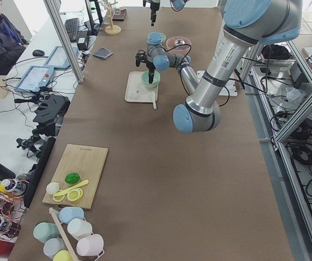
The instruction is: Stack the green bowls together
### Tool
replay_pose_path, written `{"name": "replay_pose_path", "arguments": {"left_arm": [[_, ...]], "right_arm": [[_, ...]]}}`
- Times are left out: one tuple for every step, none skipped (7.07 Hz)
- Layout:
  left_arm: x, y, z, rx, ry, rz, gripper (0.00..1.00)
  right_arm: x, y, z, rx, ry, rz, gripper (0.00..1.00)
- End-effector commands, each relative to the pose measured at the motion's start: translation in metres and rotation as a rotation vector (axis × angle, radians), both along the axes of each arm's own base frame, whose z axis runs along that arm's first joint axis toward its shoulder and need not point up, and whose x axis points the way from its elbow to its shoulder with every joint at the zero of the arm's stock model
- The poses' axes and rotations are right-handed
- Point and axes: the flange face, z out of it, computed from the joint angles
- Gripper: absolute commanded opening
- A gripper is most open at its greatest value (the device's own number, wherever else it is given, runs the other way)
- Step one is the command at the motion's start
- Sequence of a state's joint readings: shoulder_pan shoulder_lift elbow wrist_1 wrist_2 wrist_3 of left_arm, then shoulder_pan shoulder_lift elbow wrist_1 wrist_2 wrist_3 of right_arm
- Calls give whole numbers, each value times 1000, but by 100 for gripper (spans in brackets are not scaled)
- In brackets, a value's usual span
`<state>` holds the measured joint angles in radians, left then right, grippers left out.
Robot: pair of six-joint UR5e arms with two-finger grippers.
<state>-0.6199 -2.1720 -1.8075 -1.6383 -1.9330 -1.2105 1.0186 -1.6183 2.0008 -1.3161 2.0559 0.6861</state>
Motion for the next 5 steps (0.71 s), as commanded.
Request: {"name": "replay_pose_path", "arguments": {"left_arm": [[-67, -13, 22, 96, -92, 37, 97], [-108, -35, 59, 135, -147, 95, 98], [-160, -54, 100, 167, -177, 147, 98], [-227, -71, 148, 224, -211, 222, 99], [-310, -81, 206, 306, -267, 302, 99]], "right_arm": [[-1, -1, 5, -8, 4, -1, 100], [-2, -2, 10, -7, 5, -4, 100], [-3, -3, 20, 16, 18, -41, 100], [-2, 0, 30, 24, 15, -52, 100], [0, 3, 37, 12, 18, -52, 100]]}}
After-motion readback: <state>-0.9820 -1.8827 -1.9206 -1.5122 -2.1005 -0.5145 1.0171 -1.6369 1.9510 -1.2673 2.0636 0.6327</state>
